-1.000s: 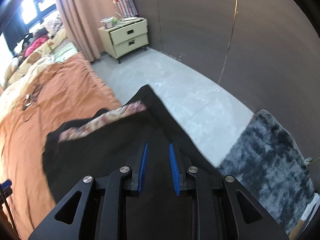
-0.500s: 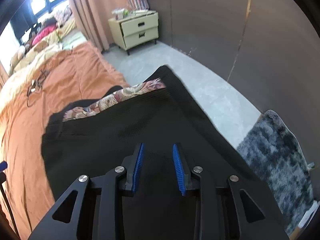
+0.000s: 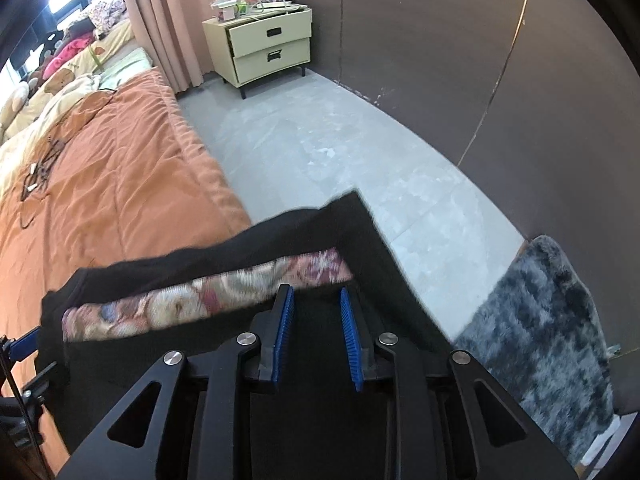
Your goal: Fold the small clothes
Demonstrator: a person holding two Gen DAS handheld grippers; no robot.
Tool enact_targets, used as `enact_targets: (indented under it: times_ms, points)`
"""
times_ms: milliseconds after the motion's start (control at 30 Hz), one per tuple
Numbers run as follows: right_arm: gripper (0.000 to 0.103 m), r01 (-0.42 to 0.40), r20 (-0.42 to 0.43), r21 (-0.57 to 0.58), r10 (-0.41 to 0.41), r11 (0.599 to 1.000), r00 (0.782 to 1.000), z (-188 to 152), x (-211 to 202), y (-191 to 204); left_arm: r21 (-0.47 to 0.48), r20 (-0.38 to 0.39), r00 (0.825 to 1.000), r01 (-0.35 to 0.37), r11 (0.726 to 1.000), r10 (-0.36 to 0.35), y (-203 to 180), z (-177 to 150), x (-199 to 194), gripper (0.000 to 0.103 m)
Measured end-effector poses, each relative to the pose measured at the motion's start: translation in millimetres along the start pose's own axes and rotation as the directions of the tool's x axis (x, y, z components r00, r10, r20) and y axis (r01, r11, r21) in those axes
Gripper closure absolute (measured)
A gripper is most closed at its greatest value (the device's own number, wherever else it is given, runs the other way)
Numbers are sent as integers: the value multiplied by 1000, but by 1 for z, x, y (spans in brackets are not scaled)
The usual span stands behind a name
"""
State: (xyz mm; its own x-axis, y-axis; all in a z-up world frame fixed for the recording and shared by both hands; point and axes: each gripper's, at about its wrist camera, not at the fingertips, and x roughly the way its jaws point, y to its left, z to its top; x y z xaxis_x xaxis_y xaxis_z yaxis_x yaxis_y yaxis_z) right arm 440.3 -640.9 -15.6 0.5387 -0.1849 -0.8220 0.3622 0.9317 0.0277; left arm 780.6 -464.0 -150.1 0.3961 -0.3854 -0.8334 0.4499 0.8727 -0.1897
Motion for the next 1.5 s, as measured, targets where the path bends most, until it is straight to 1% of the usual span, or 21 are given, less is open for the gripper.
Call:
enact_targets:
  times_ms: [33, 100, 200, 267, 300, 367, 433, 600, 633, 667, 700, 733, 900, 1100, 1133, 1167, 1233, 1300, 1333, 1367, 1500]
  points:
    - [82, 23, 2, 11, -23, 1000, 1000, 4, 5, -1, -31, -6, 1000, 15, 999, -15, 5, 0, 4, 32]
    - [82, 23, -2, 54, -23, 998, 1000, 8, 14, -6, -110, -4, 1000, 25, 994, -26, 19, -1, 9, 32]
    - [82, 18, -11, 100, -17, 995, 1000, 10, 23, -9, -158, -2, 999, 46, 986, -47, 30, -3, 7, 32]
    - [82, 43, 3, 113, -44, 993, 999, 13, 16, -10, -146, 8, 1000, 24, 989, -23, 30, -5, -2, 32]
    - [82, 47, 29, 122, -50, 991, 998, 11, 7, -11, -138, 15, 1000, 5, 990, -3, 30, -5, -8, 32]
    - [82, 26, 52, 121, -32, 992, 998, 6, -9, -12, -134, 23, 1000, -15, 991, 19, 31, -5, -21, 32]
    - [82, -12, 45, 112, 7, 994, 999, -4, -24, -14, -138, 20, 1000, 1, 990, 2, 33, -7, -34, 33]
    - [80, -39, 71, 94, 32, 995, 997, -39, -79, -27, -91, 40, 999, 24, 996, -20, 25, -26, -76, 33]
    - [75, -38, 75, 91, 31, 995, 997, -49, -92, -30, -80, 42, 999, 27, 996, -24, 22, -32, -86, 33]
    - [64, -41, 76, 86, 35, 995, 996, -56, -102, -34, -73, 43, 999, 30, 997, -26, 20, -36, -94, 33]
    - [57, -42, 80, 82, 35, 996, 996, -64, -111, -37, -71, 48, 998, 37, 997, -34, 18, -43, -106, 33]
    - [47, -39, 86, 80, 32, 996, 996, -72, -124, -42, -72, 51, 998, 44, 996, -40, 17, -48, -114, 33]
    - [46, -35, 97, 78, 27, 996, 995, -108, -169, -56, -68, 68, 996, 54, 996, -49, 15, -76, -157, 33]
    - [45, -43, 128, 65, 35, 997, 991, -154, -225, -55, -49, 99, 994, 46, 998, -41, 16, -112, -211, 32]
    - [38, -36, 137, 66, 26, 997, 990, -164, -237, -53, -43, 104, 994, 45, 998, -41, 15, -118, -219, 32]
    - [29, -31, 146, 68, 21, 997, 989, -171, -246, -52, -34, 112, 993, 45, 998, -41, 13, -124, -230, 32]
    - [23, -38, 178, 82, 23, 996, 984, -190, -270, -48, -9, 137, 990, 45, 999, -43, 11, -136, -252, 25]
    - [20, -34, 210, 76, 18, 996, 978, -211, -295, -41, 9, 169, 985, 41, 999, -42, 8, -150, -275, 4]
    - [15, -31, 223, 71, 14, 997, 975, -224, -305, -36, 20, 191, 981, 38, 999, -41, 6, -158, -288, 0]
    - [11, -26, 237, 62, 10, 998, 972, -235, -315, -31, 30, 210, 977, 36, 999, -41, 5, -165, -299, 0]
    - [9, -34, 293, 46, 19, 998, 956, -289, -351, -14, 71, 251, 967, 32, 997, -49, -1, -204, -342, 0]
